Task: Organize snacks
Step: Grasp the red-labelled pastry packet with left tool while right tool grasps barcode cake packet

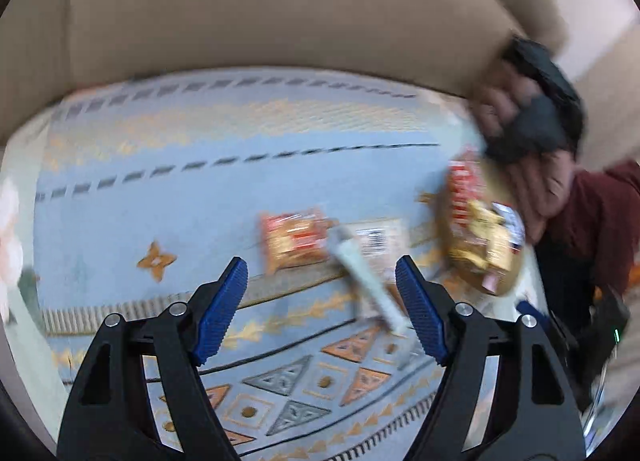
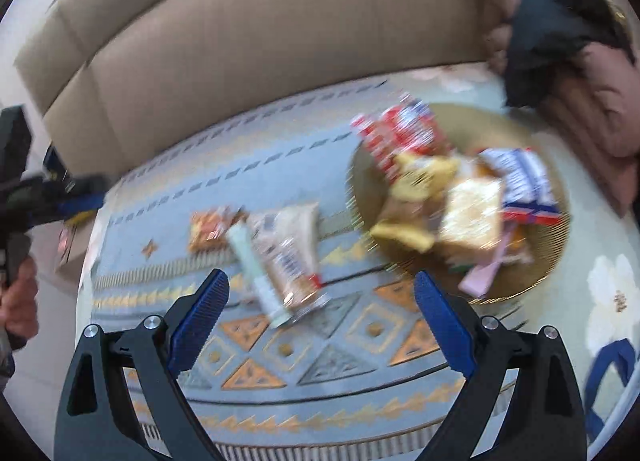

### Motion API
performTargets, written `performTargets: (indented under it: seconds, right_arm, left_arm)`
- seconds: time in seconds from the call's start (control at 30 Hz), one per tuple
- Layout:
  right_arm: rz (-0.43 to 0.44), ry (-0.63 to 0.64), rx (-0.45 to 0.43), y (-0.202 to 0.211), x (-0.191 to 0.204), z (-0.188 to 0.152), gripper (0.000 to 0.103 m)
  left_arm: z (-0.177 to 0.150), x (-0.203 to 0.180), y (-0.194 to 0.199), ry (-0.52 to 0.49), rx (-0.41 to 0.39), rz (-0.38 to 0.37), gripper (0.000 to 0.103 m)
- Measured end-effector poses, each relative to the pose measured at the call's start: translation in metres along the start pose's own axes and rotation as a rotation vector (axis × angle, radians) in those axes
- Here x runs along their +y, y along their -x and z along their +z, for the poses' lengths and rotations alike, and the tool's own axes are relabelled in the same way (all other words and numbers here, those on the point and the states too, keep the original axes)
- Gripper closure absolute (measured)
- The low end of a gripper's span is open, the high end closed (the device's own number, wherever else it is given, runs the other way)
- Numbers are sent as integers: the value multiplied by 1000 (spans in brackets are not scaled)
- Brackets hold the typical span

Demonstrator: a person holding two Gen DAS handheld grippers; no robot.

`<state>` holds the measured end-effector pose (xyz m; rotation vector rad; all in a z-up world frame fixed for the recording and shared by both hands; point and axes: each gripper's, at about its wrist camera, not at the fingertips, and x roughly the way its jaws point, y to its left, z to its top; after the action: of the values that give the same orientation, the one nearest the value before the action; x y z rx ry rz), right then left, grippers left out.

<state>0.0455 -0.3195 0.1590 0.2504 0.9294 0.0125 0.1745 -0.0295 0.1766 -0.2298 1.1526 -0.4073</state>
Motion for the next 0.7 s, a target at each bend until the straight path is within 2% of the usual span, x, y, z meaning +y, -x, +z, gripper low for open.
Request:
performTargets:
  seconds: [0.07,0.17,0.27,0.3,0.33,0.43,0.57,0.7]
  right_arm:
    - [12,25,34,-13,13,-9,10]
    - [8,49,59,-26,24,-15,12]
    - [-38,37,86,-41,24,-17,20]
    - [-41,19,102,-47,21,-17,28]
    - [-30,-3,123,-53,17,-17,34]
    - [15,-61,181,-78,5,-13,39]
    - [5,-10,208,-98,12,-7,42]
    - [-46,71,204,-116,28,-4,44]
  left_arm:
    - [0,12,-17,41,25,-6,28]
    - [1,15,-39,37,53,9,28]
    - [5,9,-66,-10,85,23,29]
    - [7,6,-73,-24,97,27,30]
    - [12,4,-86,-47,117,44,31]
    - [24,-4,-115,-104,148,102,31]
    - [30,-14,-151,-150,193,177,30]
    - [30,-18,-171,-175,189,253,25]
